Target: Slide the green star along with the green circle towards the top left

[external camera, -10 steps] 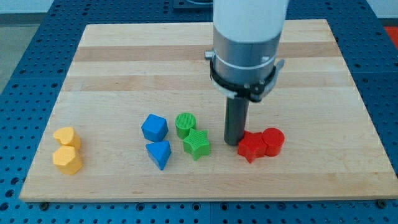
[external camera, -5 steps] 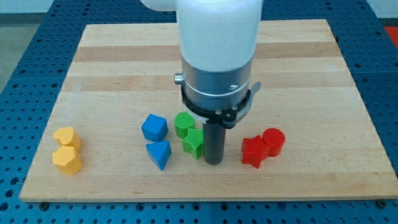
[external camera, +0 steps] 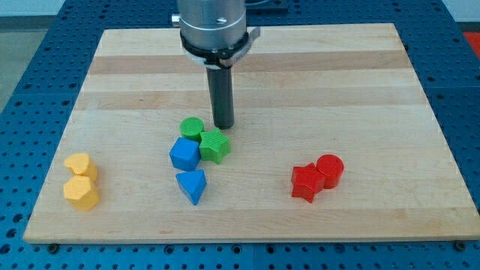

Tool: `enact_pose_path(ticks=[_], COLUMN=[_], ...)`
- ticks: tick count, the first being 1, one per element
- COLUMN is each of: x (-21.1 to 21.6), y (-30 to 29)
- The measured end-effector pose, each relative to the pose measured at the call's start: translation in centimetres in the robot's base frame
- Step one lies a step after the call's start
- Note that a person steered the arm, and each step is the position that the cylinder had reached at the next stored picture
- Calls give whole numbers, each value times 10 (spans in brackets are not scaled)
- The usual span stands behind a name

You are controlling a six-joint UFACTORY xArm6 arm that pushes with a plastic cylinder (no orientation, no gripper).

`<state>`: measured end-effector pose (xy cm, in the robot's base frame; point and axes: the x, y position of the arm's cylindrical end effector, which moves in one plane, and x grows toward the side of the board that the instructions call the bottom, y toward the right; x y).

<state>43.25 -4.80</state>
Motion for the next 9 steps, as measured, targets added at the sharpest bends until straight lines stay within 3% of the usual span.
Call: enact_pose_path(ticks=[1, 2, 4, 5, 6, 9], x=[3, 34, 90, 90, 85, -4], y=[26, 82, 55, 26, -1, -69])
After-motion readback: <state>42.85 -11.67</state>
